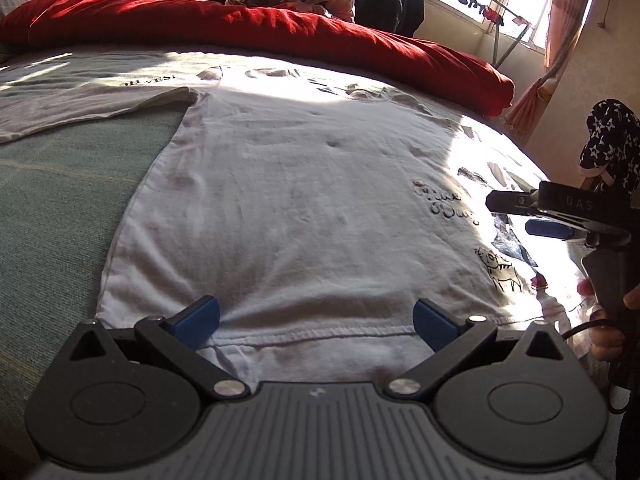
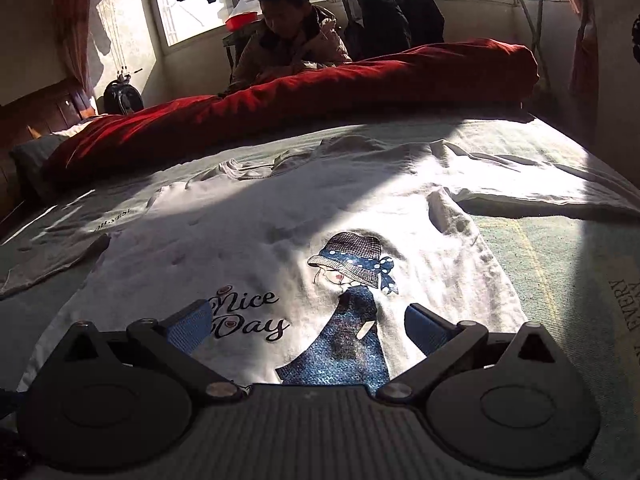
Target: Fold clothes
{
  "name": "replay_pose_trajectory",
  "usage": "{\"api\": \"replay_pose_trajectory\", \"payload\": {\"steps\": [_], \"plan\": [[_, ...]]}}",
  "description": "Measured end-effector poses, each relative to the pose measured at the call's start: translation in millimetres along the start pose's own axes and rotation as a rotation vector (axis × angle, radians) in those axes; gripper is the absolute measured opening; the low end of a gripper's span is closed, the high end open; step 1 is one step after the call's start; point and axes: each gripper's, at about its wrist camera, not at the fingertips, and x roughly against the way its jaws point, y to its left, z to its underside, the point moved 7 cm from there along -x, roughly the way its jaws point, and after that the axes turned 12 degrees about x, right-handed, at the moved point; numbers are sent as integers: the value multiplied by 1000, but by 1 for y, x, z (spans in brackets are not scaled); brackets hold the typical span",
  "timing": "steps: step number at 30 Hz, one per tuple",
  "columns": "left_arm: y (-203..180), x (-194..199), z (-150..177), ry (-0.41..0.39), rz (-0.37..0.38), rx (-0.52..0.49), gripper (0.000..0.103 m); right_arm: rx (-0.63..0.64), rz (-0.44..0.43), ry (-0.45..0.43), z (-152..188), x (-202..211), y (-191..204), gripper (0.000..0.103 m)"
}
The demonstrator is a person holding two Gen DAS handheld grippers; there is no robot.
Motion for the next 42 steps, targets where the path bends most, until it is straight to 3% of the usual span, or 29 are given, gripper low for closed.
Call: {"api": "replay_pose_trajectory", "payload": {"steps": [2, 4, 8, 12, 16, 20, 24, 28, 34, 36, 42], "plan": [[4, 3, -10, 10, 24, 100, 102, -10, -71, 25, 13, -22, 2, 103], [6, 4, -25, 5, 39, 186, 102, 61, -48, -14, 24, -25, 9, 103], [-4, 1, -54, -52, 69, 241, 102, 196, 19, 27, 26, -26, 27, 103], [-22, -31, -63, 4, 34, 217, 102, 191, -1, 21, 27, -24, 24, 103], [-24, -52, -43, 69, -44, 174, 102, 176, -12, 23, 27, -22, 22, 103], [-28, -41, -38, 69, -53, 129, 102, 166, -21, 26, 27, -21, 21, 103], [-36, -35, -57, 52, -88, 71, 102, 155, -25, 28, 26, -21, 21, 103], [-37, -48, -63, 56, -109, 51, 102, 151, -23, 22, 25, -17, 22, 103], [-33, -73, -65, 75, -144, 34, 102, 76, -161, -60, 13, 5, 28, 103], [-32, -79, -65, 79, -153, 29, 102, 88, -162, -56, 12, 6, 31, 103], [-28, -50, -39, 72, -144, 4, 102, 11, -173, 28, 18, -8, 25, 103]]}}
